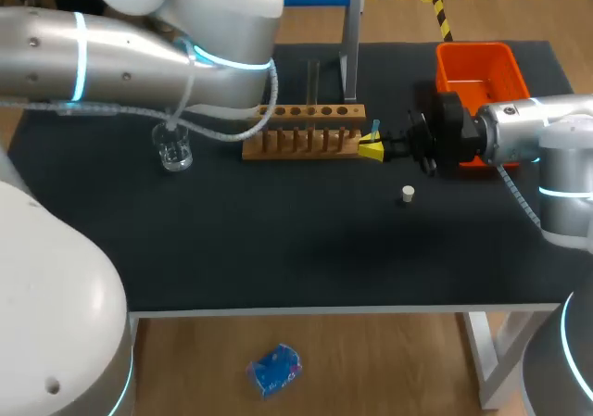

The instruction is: Invert the test tube, pick up the pipette, mount the tip to pipette, aspirate from beaker and dispense into the tube, eject the tip, return the pipette, and cap with the stopper.

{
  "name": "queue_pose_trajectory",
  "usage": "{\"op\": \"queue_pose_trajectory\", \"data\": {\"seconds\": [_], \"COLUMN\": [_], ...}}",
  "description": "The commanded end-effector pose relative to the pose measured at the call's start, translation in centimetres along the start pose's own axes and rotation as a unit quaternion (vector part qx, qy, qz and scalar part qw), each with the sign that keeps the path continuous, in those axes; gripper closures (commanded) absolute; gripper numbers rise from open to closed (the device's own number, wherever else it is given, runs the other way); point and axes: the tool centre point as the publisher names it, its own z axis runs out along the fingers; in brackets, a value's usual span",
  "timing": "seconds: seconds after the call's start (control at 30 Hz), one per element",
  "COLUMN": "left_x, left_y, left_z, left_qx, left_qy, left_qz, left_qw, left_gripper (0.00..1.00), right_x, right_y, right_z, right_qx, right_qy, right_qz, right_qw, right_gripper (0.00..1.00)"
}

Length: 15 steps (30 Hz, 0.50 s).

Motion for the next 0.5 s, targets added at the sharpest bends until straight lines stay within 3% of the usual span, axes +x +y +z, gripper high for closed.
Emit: {"op": "queue_pose_trajectory", "data": {"seconds": [0.03,0.5], "left_x": [-0.50,-0.50], "left_y": [0.54,0.54], "left_z": [-5.73,-5.73], "left_qx": [0.025,0.025], "left_qy": [0.097,0.097], "left_qz": [0.024,0.024], "left_qw": [0.995,0.995], "left_gripper": [1.00,1.00], "right_x": [0.02,0.02], "right_y": [0.00,0.00], "right_z": [-0.07,-0.07], "right_qx": [0.000,0.000], "right_qy": [0.001,0.001], "right_qz": [0.000,0.000], "right_qw": [1.000,1.000], "right_gripper": [1.00,1.00]}}
